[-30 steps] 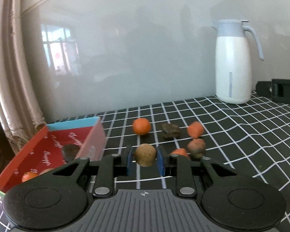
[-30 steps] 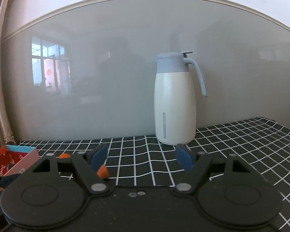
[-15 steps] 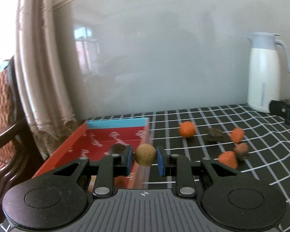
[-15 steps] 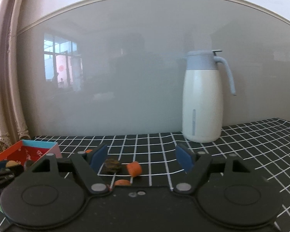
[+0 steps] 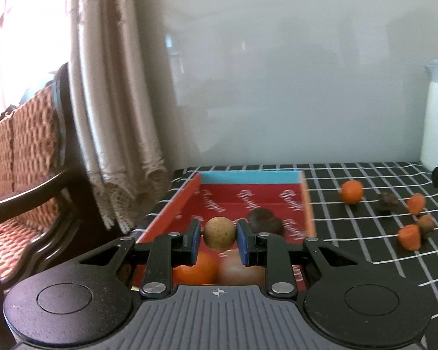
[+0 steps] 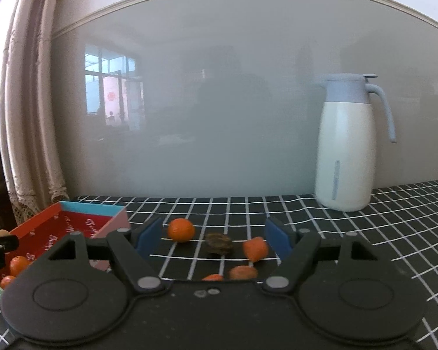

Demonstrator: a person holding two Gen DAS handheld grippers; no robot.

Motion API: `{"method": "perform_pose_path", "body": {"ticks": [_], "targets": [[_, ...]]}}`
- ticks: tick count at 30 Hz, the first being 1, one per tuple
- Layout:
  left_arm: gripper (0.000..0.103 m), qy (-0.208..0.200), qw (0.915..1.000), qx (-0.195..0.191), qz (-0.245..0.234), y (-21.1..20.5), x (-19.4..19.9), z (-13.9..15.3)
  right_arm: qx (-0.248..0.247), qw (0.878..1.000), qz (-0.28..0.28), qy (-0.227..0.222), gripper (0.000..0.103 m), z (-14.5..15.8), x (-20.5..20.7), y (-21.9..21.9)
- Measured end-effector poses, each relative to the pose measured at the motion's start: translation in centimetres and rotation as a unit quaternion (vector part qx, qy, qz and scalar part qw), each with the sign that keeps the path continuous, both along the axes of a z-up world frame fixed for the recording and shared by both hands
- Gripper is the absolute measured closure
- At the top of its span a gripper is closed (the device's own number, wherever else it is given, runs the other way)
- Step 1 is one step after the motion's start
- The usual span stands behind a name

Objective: Organize fruits
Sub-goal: 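Carry the tan ball with the left tool into the red box and release, then reach the right tool to an orange carrot chunk and close on it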

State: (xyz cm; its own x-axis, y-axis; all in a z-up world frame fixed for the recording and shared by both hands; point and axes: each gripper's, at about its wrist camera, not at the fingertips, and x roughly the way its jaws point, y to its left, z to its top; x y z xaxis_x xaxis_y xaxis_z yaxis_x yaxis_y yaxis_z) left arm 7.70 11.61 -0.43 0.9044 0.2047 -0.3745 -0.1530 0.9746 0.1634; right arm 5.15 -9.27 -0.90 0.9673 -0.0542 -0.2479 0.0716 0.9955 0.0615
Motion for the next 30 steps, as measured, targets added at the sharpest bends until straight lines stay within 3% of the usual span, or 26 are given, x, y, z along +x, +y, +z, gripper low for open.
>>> {"method": "perform_pose_path", "body": {"ticks": [10,19,21,22,23,30], "targets": [[0.076,0.022,0.9986,-0.015,0.047,4.7,0.8,-0.8,-0.012,1.0,0.017,0.003,0.026,-0.4,0.6,2.4],[0.076,0.038,0.9973,-0.035,0.052,5.2,1.0,-1.3,-0.015,1.0,0.022,0.003,0.026,-0.4,0.6,2.9],[0.06,0.037,0.9976,-0.034,0.048,4.9,1.0,-1.3,-0.016,1.0,0.02,0.003,0.026,-0.4,0.5,2.7],[0.037,0.032,0.9979,-0.03,0.047,4.6,0.9,-1.3,-0.017,1.0,0.019,0.003,0.026,-0.4,0.5,2.5],[0.024,0.025,0.9983,-0.023,0.049,4.2,0.8,-1.2,-0.017,1.0,0.018,0.003,0.026,-0.4,0.5,2.4],[0.023,0.007,0.9993,-0.012,0.034,2.6,0.4,-0.6,-0.021,1.0,0.003,-0.008,0.026,0.1,-0.3,0.8]]}}
